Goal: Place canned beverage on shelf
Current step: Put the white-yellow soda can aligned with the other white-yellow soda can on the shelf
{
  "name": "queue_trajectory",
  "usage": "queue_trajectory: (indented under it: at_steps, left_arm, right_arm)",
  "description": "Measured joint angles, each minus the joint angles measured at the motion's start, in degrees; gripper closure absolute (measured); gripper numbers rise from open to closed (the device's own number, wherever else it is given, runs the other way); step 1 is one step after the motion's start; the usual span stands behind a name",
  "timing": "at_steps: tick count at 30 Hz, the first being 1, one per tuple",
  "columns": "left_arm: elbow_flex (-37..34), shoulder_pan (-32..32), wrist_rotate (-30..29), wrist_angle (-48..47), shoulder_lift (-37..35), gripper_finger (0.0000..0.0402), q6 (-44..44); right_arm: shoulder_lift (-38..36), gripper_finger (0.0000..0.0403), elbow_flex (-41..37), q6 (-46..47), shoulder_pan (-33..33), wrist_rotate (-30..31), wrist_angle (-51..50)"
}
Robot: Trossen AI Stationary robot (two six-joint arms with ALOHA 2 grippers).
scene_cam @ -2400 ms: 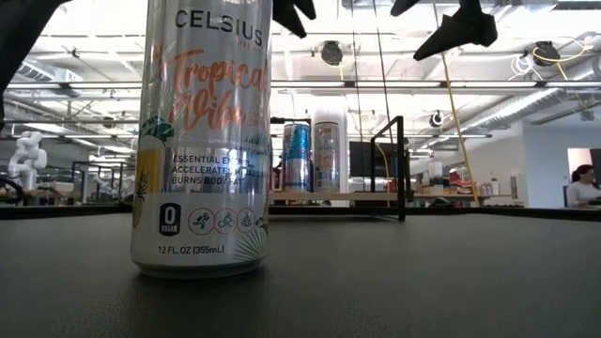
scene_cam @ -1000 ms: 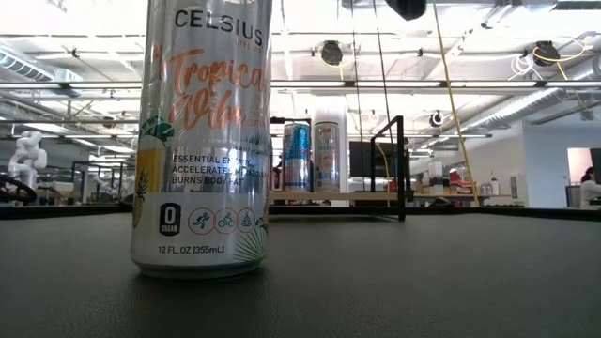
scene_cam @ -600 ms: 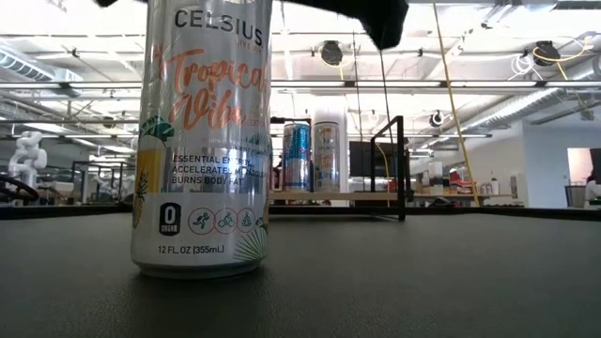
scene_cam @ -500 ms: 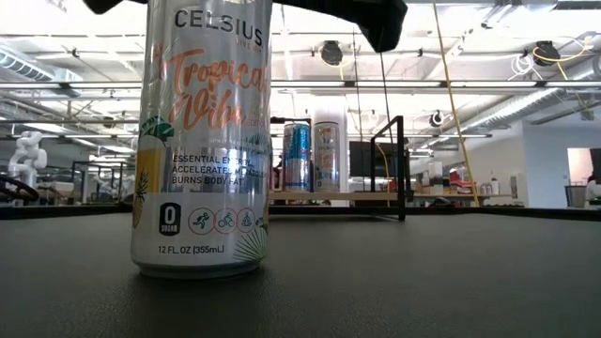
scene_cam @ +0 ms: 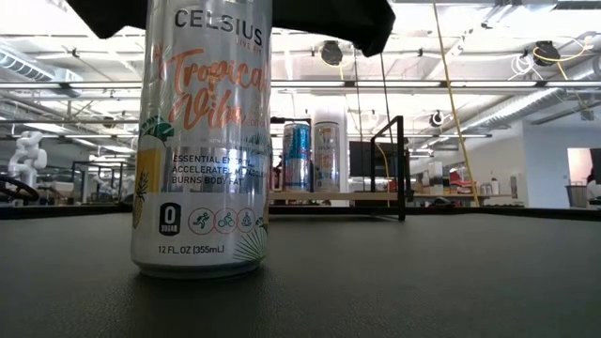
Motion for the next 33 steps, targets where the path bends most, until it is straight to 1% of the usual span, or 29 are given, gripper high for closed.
queue_trajectory:
  at_steps: [3, 7, 12, 18, 28, 30, 33]
  left_arm:
    - [0.00, 0.75, 0.00, 2.15, 1.51, 0.0128, -0.04]
    - [0.00, 2.54, 0.00, 4.23, 2.57, 0.0128, -0.04]
    - [0.00, 4.96, 0.14, 5.77, 2.92, 0.0128, 0.17]
    - [0.02, 7.44, 2.36, 6.82, 2.96, 0.0128, 1.53]
    - [0.02, 8.68, 3.43, 6.75, 2.96, 0.0128, 1.57]
    - [0.02, 8.68, 3.43, 6.71, 2.96, 0.0128, 1.57]
    - [0.02, 8.68, 3.43, 6.71, 2.96, 0.0128, 1.46]
  right_arm:
    - [0.00, 0.0046, 0.00, -2.93, -0.16, -0.27, 0.00]
    - [0.00, 0.0046, 0.00, -5.46, -0.78, -3.45, -0.21]
    - [0.00, 0.0045, 0.00, -5.63, -2.67, -6.80, 0.00]
    - [0.00, 0.0045, 0.00, -5.72, -4.36, -10.73, 0.01]
    - [0.00, 0.0049, 0.00, -6.07, -4.65, -10.84, -2.49]
    - [0.00, 0.0055, 0.00, -6.07, -4.67, -10.71, -2.35]
    - [0.00, 0.0075, 0.00, -5.93, -4.73, -10.71, -1.75]
